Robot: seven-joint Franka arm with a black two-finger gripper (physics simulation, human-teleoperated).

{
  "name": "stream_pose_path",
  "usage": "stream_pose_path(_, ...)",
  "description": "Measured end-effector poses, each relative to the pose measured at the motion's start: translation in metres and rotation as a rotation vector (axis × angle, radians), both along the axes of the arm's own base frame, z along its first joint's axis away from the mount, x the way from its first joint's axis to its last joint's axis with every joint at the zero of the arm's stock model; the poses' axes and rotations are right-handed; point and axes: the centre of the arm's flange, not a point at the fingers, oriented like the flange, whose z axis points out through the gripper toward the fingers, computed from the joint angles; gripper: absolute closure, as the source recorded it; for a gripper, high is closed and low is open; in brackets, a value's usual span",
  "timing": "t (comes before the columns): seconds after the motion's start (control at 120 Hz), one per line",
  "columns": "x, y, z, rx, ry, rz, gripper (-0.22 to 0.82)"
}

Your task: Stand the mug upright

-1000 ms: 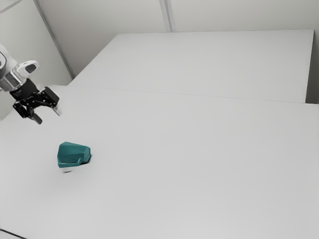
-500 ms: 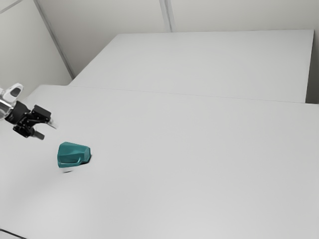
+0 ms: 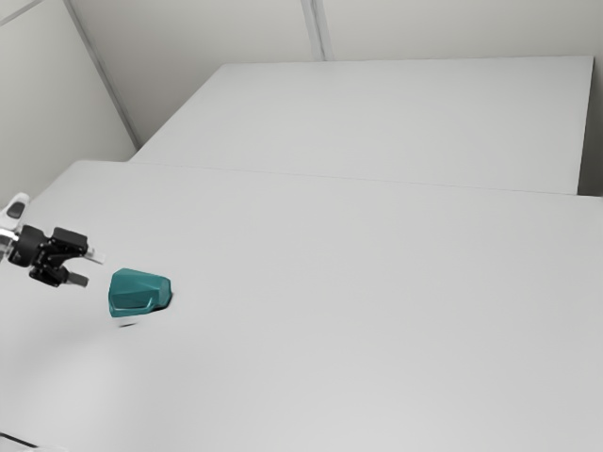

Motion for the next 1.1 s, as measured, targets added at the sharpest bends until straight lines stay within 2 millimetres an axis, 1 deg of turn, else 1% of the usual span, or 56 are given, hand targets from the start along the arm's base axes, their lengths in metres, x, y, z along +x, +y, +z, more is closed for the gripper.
stream_pose_path(0.067,0.000,0.002,-0.010,-0.015,-0.002,-0.009,0.02)
stream_pose_path(0.217,0.001,0.006,-0.039,-0.083,-0.028,-0.005,0.02)
stream_pose_path(0.383,-0.003,0.017,-0.061,-0.131,-0.072,0.005,0.02)
stream_pose_path(0.575,0.009,0.023,-0.070,-0.136,-0.127,-0.031,0.02)
stream_pose_path(0.7,0.013,0.024,-0.078,-0.148,-0.144,-0.040,0.02)
stream_pose_path(1.1,0.027,0.014,-0.084,-0.160,-0.152,-0.068,0.02)
